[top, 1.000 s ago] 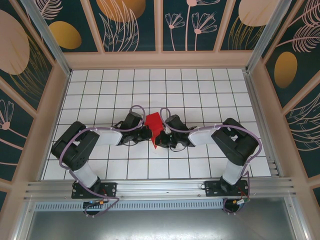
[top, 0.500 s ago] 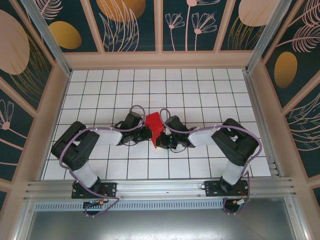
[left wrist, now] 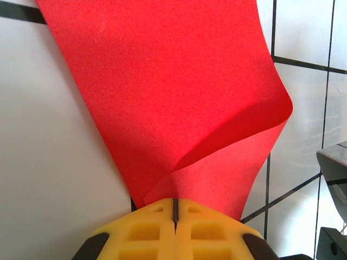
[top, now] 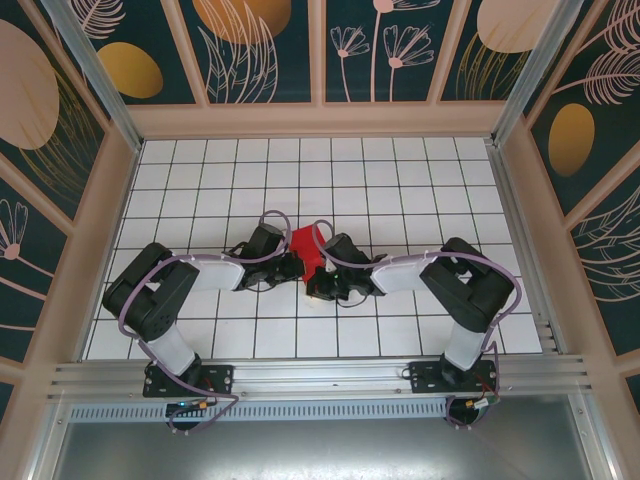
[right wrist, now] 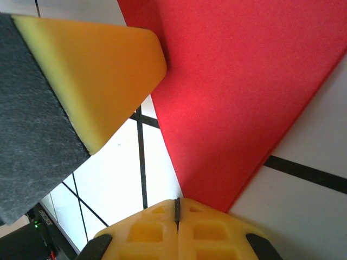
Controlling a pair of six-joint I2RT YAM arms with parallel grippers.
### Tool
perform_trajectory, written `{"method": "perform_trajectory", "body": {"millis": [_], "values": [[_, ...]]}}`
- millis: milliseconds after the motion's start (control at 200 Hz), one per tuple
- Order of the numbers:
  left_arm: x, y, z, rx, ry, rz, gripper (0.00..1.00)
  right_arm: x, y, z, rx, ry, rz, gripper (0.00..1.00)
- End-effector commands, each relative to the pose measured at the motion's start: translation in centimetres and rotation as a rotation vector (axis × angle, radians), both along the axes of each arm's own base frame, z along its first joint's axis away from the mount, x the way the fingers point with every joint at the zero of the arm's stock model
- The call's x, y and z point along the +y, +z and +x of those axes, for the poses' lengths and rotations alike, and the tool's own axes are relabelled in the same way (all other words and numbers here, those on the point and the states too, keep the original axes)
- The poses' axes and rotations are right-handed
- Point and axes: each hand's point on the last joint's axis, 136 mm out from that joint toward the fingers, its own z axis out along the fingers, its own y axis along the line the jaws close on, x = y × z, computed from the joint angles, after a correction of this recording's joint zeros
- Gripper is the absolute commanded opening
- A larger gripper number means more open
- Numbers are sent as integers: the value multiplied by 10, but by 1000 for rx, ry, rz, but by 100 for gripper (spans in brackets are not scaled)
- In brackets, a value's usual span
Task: Fold a paper plane with a square sheet of paper (pick it up from the middle)
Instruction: Third fold the triangle at the center of the table.
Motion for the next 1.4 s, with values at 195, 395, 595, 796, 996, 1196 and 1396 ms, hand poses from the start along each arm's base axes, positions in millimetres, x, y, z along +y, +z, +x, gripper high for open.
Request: {"method": "perform_trajectory", "body": {"millis": [195, 395, 595, 796, 996, 1196, 1396], "values": [[20, -28, -11, 56, 29, 111, 0, -16, 39, 23, -93, -59, 31, 1], [17, -24, -8, 44, 14, 104, 0, -36, 39, 76, -142, -138, 36, 1], [14, -21, -6, 32, -9, 110, 0, -27, 27, 98, -141, -100, 24, 1], [17, -22, -7, 37, -5, 120, 0, -35, 8, 105, -118, -123, -28, 1], [18, -21, -5, 23, -18, 149, 0, -49, -11, 108, -87, -163, -83, 1], [6, 11, 10, -65, -51, 111, 0, -53, -16, 95, -39, -215, -73, 1], [-3, 56, 10, -132, -20, -26, 14, -51, -6, 78, 19, -331, -57, 1]]}}
